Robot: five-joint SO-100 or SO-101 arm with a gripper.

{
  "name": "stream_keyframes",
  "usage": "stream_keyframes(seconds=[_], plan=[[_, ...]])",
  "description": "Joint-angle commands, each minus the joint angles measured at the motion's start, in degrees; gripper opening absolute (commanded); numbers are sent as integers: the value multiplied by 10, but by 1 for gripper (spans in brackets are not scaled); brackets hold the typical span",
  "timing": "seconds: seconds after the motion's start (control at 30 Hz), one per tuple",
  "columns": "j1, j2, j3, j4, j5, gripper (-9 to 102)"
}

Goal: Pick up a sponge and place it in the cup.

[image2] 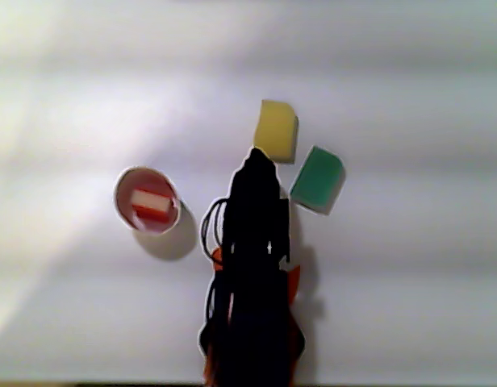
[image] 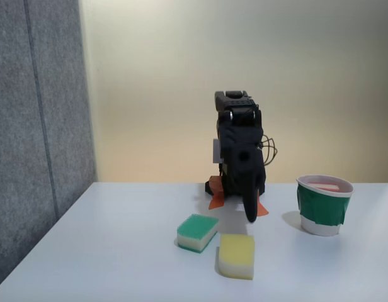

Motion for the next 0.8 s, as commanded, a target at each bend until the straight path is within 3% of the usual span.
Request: stream_keyframes(seconds=[0.0, 0.2, 0.47, 0.77], plan=[[16, 99, 46, 39, 1, 0], [22, 153, 80, 83, 4, 0], [19, 153, 80, 235, 11, 0], [18, 153, 81, 350, -11, 0]])
